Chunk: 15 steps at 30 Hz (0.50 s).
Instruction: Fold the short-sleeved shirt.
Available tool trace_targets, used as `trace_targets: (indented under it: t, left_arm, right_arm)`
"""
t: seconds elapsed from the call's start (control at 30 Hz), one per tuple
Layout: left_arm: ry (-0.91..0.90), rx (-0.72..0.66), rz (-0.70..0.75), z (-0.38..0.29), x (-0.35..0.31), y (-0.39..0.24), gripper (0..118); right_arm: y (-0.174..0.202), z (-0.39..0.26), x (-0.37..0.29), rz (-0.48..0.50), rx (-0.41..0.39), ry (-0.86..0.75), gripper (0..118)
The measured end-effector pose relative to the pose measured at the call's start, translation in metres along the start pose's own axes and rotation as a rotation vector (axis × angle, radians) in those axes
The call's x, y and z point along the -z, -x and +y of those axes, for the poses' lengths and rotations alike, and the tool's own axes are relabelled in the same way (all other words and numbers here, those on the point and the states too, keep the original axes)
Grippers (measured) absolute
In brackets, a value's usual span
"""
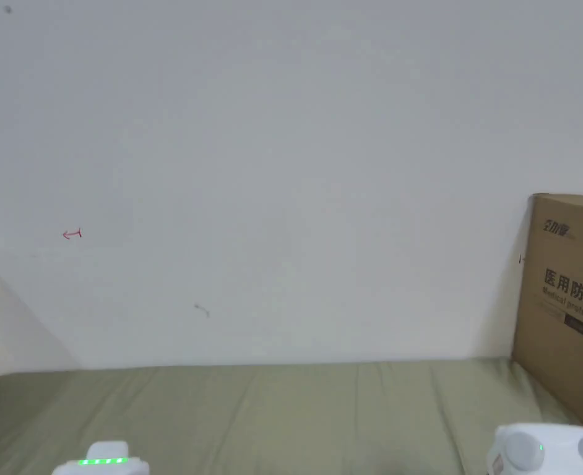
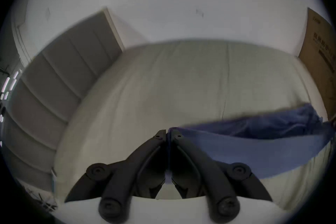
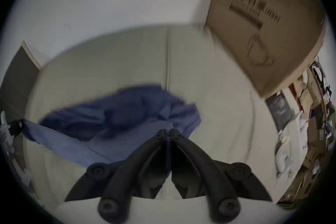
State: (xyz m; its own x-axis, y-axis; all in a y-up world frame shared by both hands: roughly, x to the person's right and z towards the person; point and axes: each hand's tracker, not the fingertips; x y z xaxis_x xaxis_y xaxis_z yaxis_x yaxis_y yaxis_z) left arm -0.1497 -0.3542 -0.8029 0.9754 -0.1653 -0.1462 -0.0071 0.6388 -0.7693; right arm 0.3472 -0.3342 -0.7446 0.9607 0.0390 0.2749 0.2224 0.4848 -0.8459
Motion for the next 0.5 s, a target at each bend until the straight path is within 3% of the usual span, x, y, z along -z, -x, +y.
trace_targets:
  t: [0.13,0.2,0.3,0.5]
  left_arm:
    - [0.042,0.08,0.027,-0.035,0.01,0.005,3]
    - [0.044,0.057,0.003,-0.047,0.003,0.013,3]
    - [0.048,0.002,-0.045,-0.073,-0.023,0.031,3]
    - [0.044,0.088,-0.068,-0.161,-0.093,0.062,3]
  right_arm:
    - [-0.004,-0.029,0.021,-0.008,-0.006,0.037,2]
    - [-0.014,-0.042,0.015,-0.001,0.004,0.046,2]
    - [-0.028,-0.072,-0.008,0.04,0.035,0.041,2]
    - [-0.044,-0.164,-0.073,0.107,0.058,0.025,2]
